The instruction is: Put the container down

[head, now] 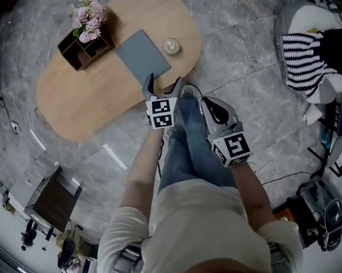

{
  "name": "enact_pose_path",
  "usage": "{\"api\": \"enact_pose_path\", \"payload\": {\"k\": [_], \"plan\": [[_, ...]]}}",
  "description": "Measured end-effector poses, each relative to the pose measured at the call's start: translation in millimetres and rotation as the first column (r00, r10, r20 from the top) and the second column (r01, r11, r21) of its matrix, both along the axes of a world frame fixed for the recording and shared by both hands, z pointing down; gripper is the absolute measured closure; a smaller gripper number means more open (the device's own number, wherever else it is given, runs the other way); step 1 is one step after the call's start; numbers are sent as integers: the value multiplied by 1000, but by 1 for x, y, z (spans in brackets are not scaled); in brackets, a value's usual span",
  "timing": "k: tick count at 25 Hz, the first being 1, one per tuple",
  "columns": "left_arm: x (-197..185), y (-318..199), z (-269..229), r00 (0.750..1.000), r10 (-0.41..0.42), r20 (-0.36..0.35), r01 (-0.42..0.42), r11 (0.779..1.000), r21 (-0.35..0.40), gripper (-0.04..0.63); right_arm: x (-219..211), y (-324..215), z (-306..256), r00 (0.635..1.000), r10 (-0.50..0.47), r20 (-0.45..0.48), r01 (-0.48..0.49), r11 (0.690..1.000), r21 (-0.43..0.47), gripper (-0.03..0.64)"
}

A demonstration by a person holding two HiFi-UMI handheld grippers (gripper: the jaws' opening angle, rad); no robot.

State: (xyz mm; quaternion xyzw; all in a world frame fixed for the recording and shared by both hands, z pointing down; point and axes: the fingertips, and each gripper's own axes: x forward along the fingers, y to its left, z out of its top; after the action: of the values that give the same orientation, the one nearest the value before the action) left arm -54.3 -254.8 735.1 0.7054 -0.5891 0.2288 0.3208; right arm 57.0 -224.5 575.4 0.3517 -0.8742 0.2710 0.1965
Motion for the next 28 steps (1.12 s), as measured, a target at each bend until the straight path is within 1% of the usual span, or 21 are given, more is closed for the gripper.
{"api": "enact_pose_path", "payload": {"k": [4, 5, 7, 9, 12, 14, 16, 18, 21, 25, 28], "plan": [[-4, 31, -27, 999, -28, -38, 29, 999, 38, 172, -2, 35, -16, 1000, 10, 4, -10, 999, 38, 618], [-5, 40, -34, 998, -34, -43, 36, 998, 44, 189, -2, 45, -19, 1000, 10, 4, -10, 999, 45, 618], [-5, 57, -48, 998, -47, -46, 49, 997, 59, 252, -2, 64, -25, 1000, 7, 3, -7, 998, 60, 618], [-6, 76, -63, 997, -53, -53, 57, 995, 80, 285, -3, 83, -31, 1000, 2, 1, -2, 997, 79, 618], [-5, 105, -93, 997, -50, -65, 58, 990, 129, 367, -5, 111, -43, 1000, 0, 0, 0, 994, 111, 618], [-5, 125, -115, 997, -50, -66, 60, 985, 161, 397, -6, 132, -50, 1000, 2, 3, -3, 992, 126, 618], [-5, 149, -131, 996, -54, -75, 67, 983, 174, 457, -7, 152, -59, 1000, 4, 11, -5, 991, 134, 618], [-5, 171, -152, 994, -60, -88, 76, 979, 188, 503, -9, 170, -69, 1000, 8, 22, -11, 991, 136, 618], [-6, 207, -179, 992, -47, -115, 70, 976, 208, 511, -12, 197, -85, 999, 25, 45, -30, 991, 128, 618], [-10, 254, -213, 990, -51, -131, 80, 971, 225, 589, -12, 228, -109, 998, 29, 57, -37, 990, 134, 618], [-13, 277, -242, 988, -53, -143, 86, 968, 237, 595, -12, 243, -130, 998, 15, 54, -24, 986, 162, 618]]}}
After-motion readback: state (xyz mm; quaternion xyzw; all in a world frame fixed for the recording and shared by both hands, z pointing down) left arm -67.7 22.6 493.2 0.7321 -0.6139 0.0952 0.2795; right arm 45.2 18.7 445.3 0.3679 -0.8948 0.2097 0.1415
